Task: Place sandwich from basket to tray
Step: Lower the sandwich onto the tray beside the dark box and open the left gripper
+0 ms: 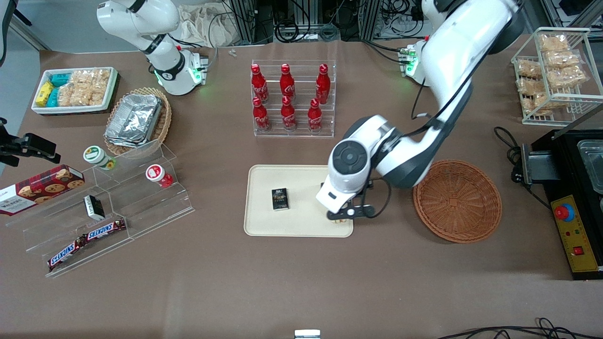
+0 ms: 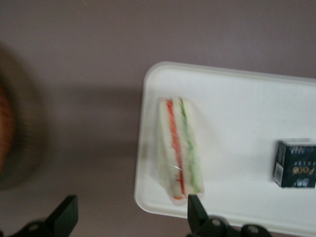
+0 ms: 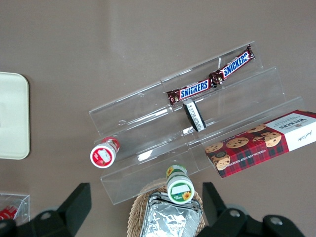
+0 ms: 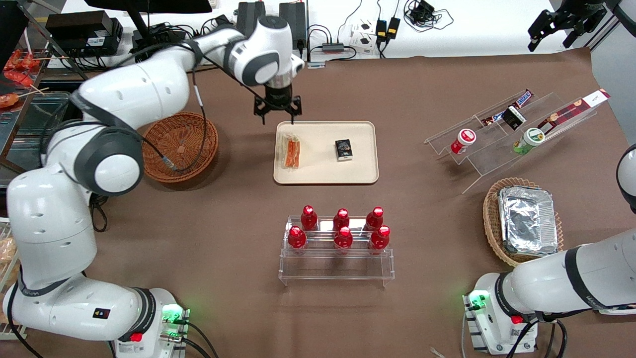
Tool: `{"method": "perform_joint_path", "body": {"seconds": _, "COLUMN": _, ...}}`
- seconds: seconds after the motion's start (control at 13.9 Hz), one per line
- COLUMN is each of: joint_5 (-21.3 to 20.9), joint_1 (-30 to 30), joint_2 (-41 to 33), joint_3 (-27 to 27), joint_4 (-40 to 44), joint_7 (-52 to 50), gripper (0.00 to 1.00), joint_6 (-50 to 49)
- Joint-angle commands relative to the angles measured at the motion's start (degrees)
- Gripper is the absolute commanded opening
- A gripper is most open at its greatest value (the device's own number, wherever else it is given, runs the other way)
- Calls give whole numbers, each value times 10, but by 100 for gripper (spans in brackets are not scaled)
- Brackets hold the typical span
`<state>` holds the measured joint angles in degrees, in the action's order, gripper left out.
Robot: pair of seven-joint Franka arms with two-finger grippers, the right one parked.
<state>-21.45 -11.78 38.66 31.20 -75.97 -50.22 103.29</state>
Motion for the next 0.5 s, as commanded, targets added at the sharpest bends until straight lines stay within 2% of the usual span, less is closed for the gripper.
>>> {"method": "perform_joint_path", "body": {"seconds": 0.0, "joint_5": -2, "joint_1": 21, "joint_2": -70, "joint_3": 3, "joint_4": -17, "joint_7": 3, "gripper": 100, "joint_6": -67}}
{"method": "perform_joint_path", "body": {"seconds": 0.14, "joint_5": 8, "joint_1": 34, "joint_2": -96, "joint_3": 3, "joint_4": -17, "joint_7": 50, "gripper": 100, "joint_6": -105}}
{"method": "perform_joint_path", "body": {"seconds": 0.43, "joint_5": 56, "joint_1": 89, "joint_2": -153, "joint_3": 3, "joint_4": -52, "joint_7": 106, "gripper": 100, "joint_6": -131}}
